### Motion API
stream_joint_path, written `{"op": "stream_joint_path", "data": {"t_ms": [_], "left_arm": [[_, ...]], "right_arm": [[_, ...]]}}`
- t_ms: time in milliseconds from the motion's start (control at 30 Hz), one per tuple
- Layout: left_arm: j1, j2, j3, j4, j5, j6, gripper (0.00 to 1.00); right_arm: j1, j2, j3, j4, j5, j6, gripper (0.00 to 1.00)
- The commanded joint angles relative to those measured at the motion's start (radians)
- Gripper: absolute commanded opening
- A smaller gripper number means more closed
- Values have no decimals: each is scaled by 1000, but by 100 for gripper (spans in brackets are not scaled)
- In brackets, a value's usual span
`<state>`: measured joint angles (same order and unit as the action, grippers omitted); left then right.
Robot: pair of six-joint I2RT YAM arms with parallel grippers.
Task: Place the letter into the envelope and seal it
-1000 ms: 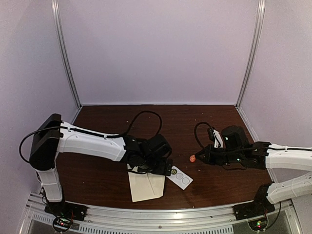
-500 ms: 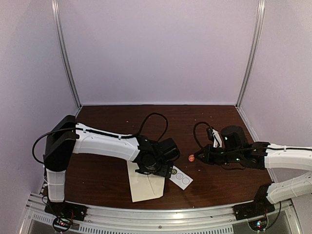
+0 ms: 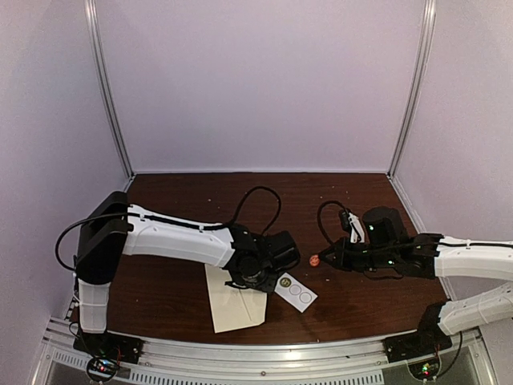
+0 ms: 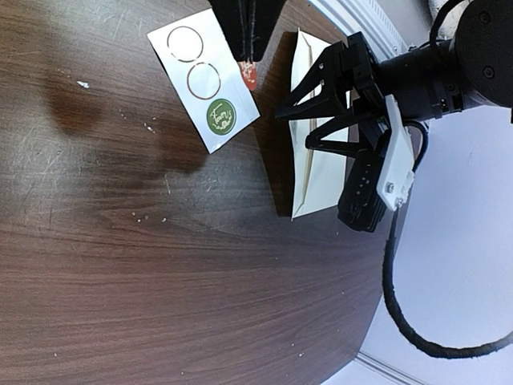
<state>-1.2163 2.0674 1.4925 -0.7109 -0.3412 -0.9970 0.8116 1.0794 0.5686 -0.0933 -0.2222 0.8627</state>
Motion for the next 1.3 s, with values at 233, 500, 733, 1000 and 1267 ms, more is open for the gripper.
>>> {"op": "stream_joint_path", "data": {"t_ms": [233, 500, 733, 1000, 1267], "left_arm": [[-14, -3, 43, -93, -70, -29, 38], [-15, -60, -7, -95, -81, -61, 32], [-15, -101, -61, -96, -85, -93, 25], [-15, -131, -101, -127, -99, -131, 20], [-15, -176, -149, -128, -105, -165, 14]], "right_arm": [[-5, -10, -9, 11, 3, -1, 0], [-5, -13, -10, 9, 4, 4, 0], [-5, -4, -10, 18, -4, 10, 0], [-5, -5, -10, 20, -9, 13, 0], [-5, -3, -9, 23, -13, 16, 0]]}}
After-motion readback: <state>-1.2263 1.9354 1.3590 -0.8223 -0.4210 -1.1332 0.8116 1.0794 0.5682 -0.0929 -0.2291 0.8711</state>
